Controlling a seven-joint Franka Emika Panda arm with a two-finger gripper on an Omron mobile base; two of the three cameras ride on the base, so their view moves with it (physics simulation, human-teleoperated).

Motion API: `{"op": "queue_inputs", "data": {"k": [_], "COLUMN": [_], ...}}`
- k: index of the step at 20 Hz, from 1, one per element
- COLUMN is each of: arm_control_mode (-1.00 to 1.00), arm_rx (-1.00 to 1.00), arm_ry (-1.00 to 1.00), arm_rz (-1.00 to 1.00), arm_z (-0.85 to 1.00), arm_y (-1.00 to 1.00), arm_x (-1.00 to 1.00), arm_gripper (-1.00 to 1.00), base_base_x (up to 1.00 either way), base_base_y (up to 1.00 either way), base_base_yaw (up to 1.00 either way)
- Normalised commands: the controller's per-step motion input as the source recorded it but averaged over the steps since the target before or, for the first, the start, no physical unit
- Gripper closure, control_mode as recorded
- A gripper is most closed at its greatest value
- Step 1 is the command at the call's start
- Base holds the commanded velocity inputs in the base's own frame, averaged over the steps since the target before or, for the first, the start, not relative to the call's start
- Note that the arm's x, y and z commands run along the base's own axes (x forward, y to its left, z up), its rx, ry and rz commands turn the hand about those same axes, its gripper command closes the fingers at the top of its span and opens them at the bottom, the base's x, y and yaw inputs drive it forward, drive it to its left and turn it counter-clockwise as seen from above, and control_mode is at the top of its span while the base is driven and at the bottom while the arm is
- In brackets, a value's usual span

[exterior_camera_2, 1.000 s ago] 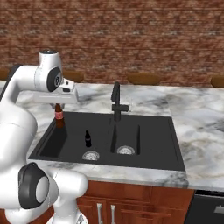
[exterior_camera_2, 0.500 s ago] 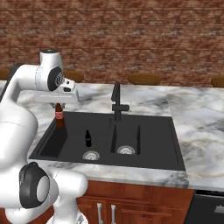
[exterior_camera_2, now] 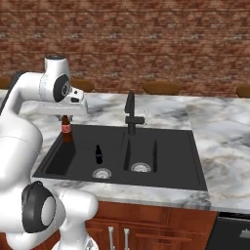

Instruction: Place the large bottle from the dining counter next to the other large bottle outside the sink, and place the small bottle from the dining counter next to the other small bottle inside the sink.

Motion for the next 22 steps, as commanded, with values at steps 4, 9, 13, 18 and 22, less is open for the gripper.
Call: {"op": "queue_inputs", "data": {"k": [4, 9, 13, 18, 22], "arm_control_mode": [-1.0, -1.0, -1.0, -1.0, -1.0], "arm_rx": [0.0, 0.0, 0.0, 0.0, 0.0], "arm_ry": [0.0, 0.01, 0.0, -0.01, -0.07], "arm_rz": [-0.01, -0.02, -0.06, -0.05, -0.04], "arm_z": [-0.03, -0.03, -0.14, -0.26, -0.42], "arm_y": [0.1, 0.18, 0.09, 0.07, 0.16], "arm_x": [0.14, 0.41, 0.31, 0.17, 0.09], "arm_gripper": [1.0, 1.0, 1.0, 1.0, 1.0], "base_base_x": [0.0, 0.0, 0.0, 0.0, 0.0], "base_base_y": [0.0, 0.0, 0.0, 0.0, 0.0], "base_base_yaw": [0.0, 0.0, 0.0, 0.0, 0.0]}}
